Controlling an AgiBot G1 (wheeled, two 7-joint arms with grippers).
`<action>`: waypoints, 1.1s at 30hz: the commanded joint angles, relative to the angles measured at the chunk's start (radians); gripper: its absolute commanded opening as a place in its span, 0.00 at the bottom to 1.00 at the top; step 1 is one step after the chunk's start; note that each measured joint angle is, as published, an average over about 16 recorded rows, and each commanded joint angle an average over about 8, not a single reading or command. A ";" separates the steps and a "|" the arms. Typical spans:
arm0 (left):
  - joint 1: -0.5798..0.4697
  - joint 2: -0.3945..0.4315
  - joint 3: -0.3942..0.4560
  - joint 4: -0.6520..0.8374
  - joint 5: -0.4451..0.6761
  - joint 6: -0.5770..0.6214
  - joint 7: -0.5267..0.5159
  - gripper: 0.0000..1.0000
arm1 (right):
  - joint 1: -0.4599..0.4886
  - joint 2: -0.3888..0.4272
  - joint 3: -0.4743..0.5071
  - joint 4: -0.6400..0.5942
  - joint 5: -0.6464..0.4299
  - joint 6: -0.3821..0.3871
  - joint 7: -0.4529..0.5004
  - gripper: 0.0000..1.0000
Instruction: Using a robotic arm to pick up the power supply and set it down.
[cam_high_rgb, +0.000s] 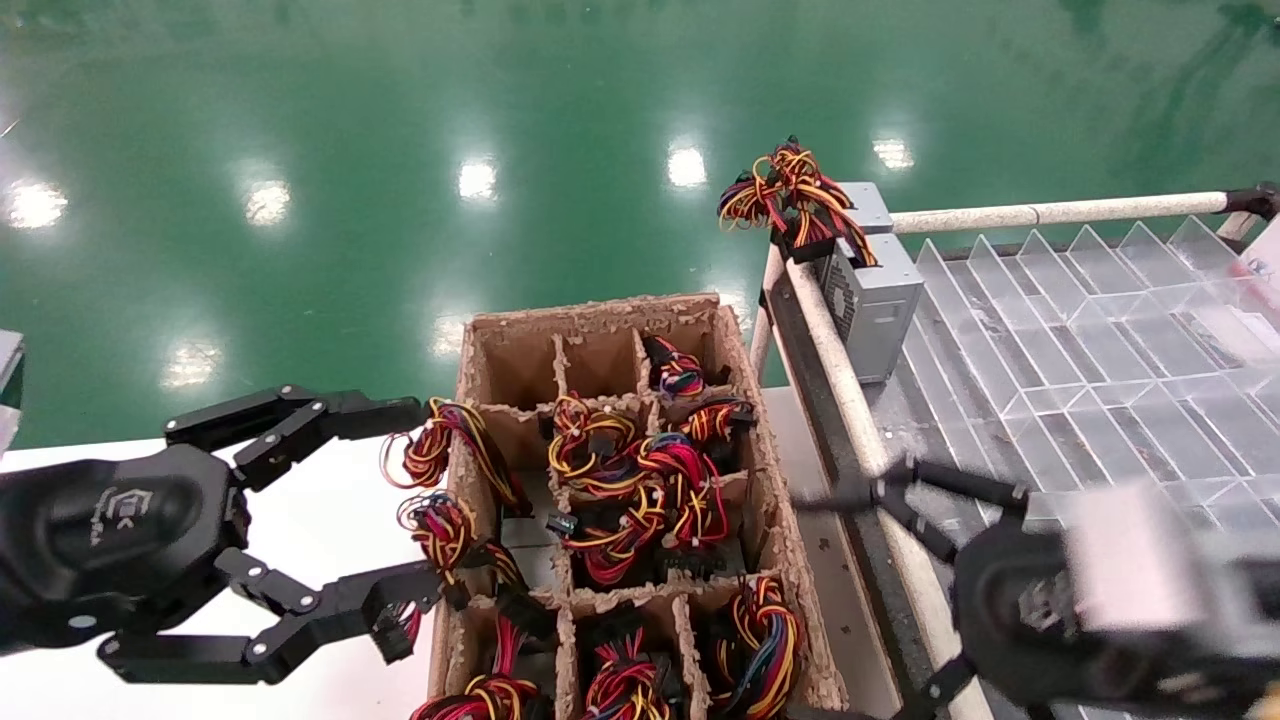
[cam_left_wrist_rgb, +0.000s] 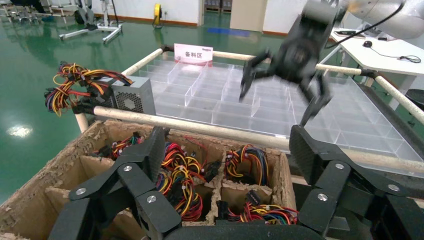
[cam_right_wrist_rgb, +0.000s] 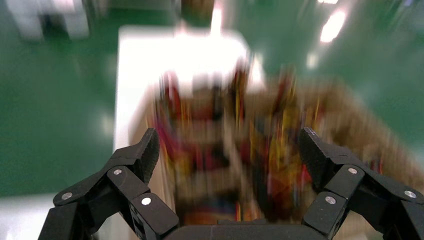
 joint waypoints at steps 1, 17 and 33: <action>0.000 0.000 0.000 0.000 0.000 0.000 0.000 0.00 | 0.018 0.014 -0.021 0.015 -0.085 -0.003 -0.032 1.00; 0.000 0.000 0.000 0.000 0.000 0.000 0.000 0.00 | 0.100 -0.098 -0.086 0.014 -0.282 0.058 -0.144 0.03; 0.000 0.000 0.000 0.000 0.000 0.000 0.000 0.00 | 0.233 -0.153 -0.190 0.015 -0.391 -0.041 -0.114 0.00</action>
